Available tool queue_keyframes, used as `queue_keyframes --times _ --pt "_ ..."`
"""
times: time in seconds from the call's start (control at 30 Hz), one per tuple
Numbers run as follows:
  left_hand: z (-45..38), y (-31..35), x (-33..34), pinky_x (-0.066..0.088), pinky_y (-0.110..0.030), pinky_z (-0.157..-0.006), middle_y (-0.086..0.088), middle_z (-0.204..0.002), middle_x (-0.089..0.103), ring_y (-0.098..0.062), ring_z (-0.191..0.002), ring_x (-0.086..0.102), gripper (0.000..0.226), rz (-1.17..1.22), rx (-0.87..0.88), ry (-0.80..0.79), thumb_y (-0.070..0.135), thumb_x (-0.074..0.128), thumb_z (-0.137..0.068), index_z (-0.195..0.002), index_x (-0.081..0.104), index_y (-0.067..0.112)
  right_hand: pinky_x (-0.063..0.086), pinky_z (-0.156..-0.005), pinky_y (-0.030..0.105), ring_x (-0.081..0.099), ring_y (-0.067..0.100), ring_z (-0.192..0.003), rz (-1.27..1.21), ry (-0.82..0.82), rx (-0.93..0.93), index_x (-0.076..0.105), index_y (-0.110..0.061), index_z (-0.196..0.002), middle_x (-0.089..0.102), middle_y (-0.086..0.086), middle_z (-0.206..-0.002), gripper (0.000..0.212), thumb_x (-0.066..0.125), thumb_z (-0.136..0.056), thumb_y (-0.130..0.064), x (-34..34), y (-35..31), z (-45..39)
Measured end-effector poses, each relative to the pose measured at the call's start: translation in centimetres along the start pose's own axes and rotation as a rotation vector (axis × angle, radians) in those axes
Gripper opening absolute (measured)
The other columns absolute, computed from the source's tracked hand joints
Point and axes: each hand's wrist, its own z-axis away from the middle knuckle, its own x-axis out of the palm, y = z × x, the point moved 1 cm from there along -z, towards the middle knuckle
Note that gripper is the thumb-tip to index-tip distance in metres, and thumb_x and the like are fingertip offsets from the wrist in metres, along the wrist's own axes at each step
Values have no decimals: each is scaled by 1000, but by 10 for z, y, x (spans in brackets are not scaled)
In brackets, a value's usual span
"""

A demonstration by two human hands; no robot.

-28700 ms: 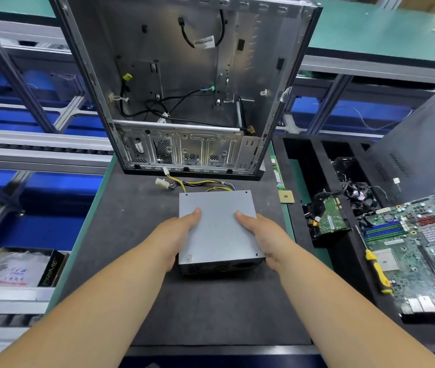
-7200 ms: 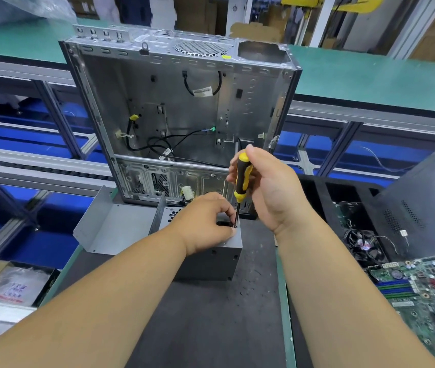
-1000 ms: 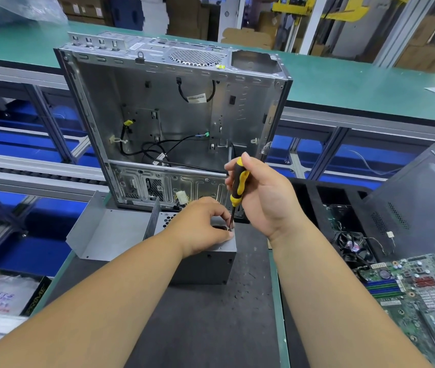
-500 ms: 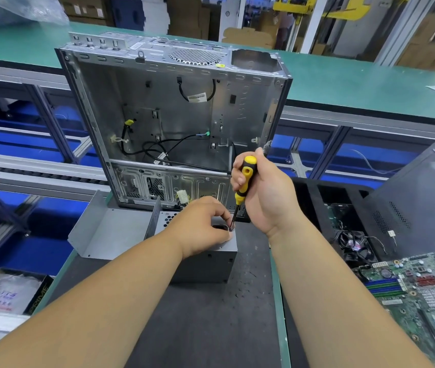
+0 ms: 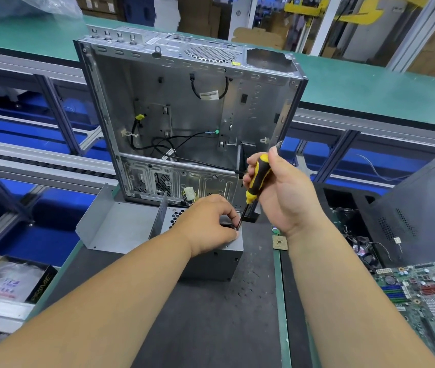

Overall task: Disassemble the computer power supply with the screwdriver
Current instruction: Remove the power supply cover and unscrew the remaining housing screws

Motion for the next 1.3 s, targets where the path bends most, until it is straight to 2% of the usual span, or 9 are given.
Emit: queue_keyframes --times 0.23,0.33,0.47,0.7,0.83,0.93,1.1,1.2,1.3 --pt "-1 1 -1 45 -40 -97 17 -100 54 -12 -106 52 17 -35 30 -10 24 73 -72 -75 64 38 41 -65 23 44 11 -63 27 -46 -28 64 -9 -95 49 -1 -68 54 25 -106 -45 12 9 2" --pt "-1 0 -1 46 -41 -96 17 -101 53 -12 -107 52 16 -31 29 -15 25 73 -72 -78 66 38 40 -64 24 43 11 -61 -18 -36 -29 54 -13 -92 48 -1 -68 45 35 -102 -52 13 9 2" --pt "-1 0 0 45 -42 -98 15 -102 55 -13 -109 52 15 12 30 0 24 74 -73 -74 66 37 42 -72 29 51 12 -67 101 -28 -81 51 -16 -85 58 -4 -73 27 51 -92 -42 8 9 6" --pt "-7 1 2 46 -37 -98 15 -99 56 -8 -103 55 19 -5 2 21 31 80 -76 -67 63 34 46 -81 40 62 19 -84 228 18 -107 66 -16 -94 66 -2 -82 33 48 -92 -45 -3 4 11" --pt "-8 2 2 47 -39 -98 15 -98 57 -7 -101 56 20 14 0 16 30 82 -74 -65 64 33 54 -91 47 64 15 -85 506 37 -124 71 -23 -92 67 5 -86 38 45 -94 -51 -8 -1 16" --pt "-8 1 3 47 -40 -99 14 -98 57 -8 -100 58 23 29 11 17 28 83 -73 -64 63 35 53 -90 52 64 24 -87 663 25 -167 69 -24 -93 66 4 -86 31 49 -97 -47 -12 -7 20" --pt "-9 2 2 44 -37 -101 13 -99 57 -6 -101 56 24 12 1 2 26 83 -74 -65 63 36 57 -83 44 67 16 -81 792 18 -245 62 -21 -92 67 2 -86 16 60 -96 -36 -21 -12 22" --pt "-10 4 2 44 -33 -101 13 -99 57 -5 -102 56 18 8 -13 2 24 83 -74 -69 67 32 58 -76 34 67 11 -75 628 81 -295 58 -22 -85 65 -5 -77 16 58 -97 -33 -28 -14 22" --pt "-10 4 3 42 -27 -99 14 -101 58 0 -103 55 13 -10 -25 4 24 82 -75 -72 70 29 53 -69 21 62 4 -76 509 211 -336 58 -16 -92 63 -10 -78 22 53 -95 -37 -39 -15 18"
